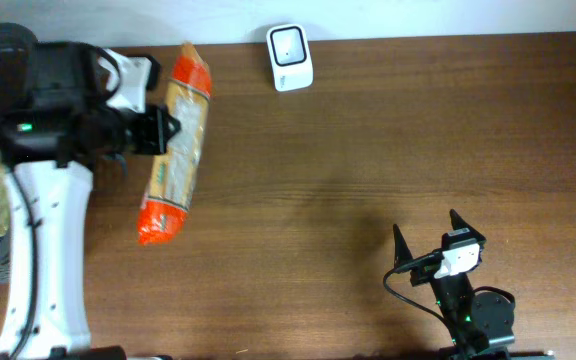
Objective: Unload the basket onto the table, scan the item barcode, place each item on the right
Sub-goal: 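Lift the spaghetti package out and lay it on the table center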
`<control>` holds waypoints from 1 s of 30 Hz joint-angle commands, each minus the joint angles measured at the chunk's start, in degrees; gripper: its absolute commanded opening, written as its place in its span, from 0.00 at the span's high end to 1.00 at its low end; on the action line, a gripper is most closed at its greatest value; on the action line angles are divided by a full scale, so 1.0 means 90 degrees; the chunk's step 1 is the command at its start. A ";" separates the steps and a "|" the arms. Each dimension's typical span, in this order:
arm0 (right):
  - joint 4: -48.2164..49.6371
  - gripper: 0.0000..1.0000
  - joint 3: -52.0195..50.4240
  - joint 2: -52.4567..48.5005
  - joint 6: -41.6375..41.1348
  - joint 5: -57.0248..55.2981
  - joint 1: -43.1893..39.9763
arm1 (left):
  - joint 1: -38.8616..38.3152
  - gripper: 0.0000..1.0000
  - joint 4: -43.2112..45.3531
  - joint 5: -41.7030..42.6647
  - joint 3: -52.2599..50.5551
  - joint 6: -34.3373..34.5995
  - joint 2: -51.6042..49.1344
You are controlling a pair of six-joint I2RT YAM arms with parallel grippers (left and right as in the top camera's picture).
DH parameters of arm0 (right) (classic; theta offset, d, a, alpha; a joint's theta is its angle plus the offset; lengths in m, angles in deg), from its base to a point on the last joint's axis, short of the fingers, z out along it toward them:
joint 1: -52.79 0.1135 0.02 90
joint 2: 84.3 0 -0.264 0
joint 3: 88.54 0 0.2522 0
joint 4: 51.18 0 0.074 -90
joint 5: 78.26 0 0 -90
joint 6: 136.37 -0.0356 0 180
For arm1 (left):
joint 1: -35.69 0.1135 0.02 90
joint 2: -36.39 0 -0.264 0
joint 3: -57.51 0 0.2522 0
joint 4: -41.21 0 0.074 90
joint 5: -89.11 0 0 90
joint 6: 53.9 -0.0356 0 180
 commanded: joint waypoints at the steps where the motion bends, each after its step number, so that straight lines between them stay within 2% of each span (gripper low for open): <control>1: -0.0027 0.01 -0.0034 0.0027 -0.0005 0.0041 -0.0036 | -0.0357 1.00 0.0719 0.0180 -0.1047 0.0168 0.0138; 6: -0.0027 0.01 -0.0034 0.0027 -0.0005 0.0041 -0.0036 | -0.0855 1.00 0.2067 0.0175 -0.2395 0.0287 0.0134; 12: -0.0027 0.01 -0.0034 0.0027 -0.0005 0.0039 -0.0036 | -0.1651 1.00 0.2990 -0.0158 -0.2973 0.0345 -0.0083; 18: -0.0027 0.01 -0.0034 0.0027 -0.0005 0.0041 -0.0036 | -0.2504 1.00 0.3762 -0.0158 -0.2973 0.1974 -0.0753; 21: -0.0027 0.01 -0.0034 0.0027 -0.0005 0.0039 -0.0036 | -0.2616 1.00 0.3757 -0.0996 -0.2973 0.3762 -0.0760; 26: -0.0027 0.01 -0.0034 0.0027 -0.0005 0.0039 -0.0036 | -0.2688 1.00 0.3730 -0.1348 -0.2975 0.3781 -0.0772; 28: -0.0027 0.01 -0.0034 0.0027 -0.0005 0.0039 -0.0036 | -0.2686 1.00 0.3691 -0.1673 -0.3065 0.4250 -0.0801; 30: -0.0027 0.01 -0.0034 0.0027 -0.0005 0.0041 -0.0036 | -0.2686 1.00 0.3679 -0.1897 -0.3174 0.4337 -0.0801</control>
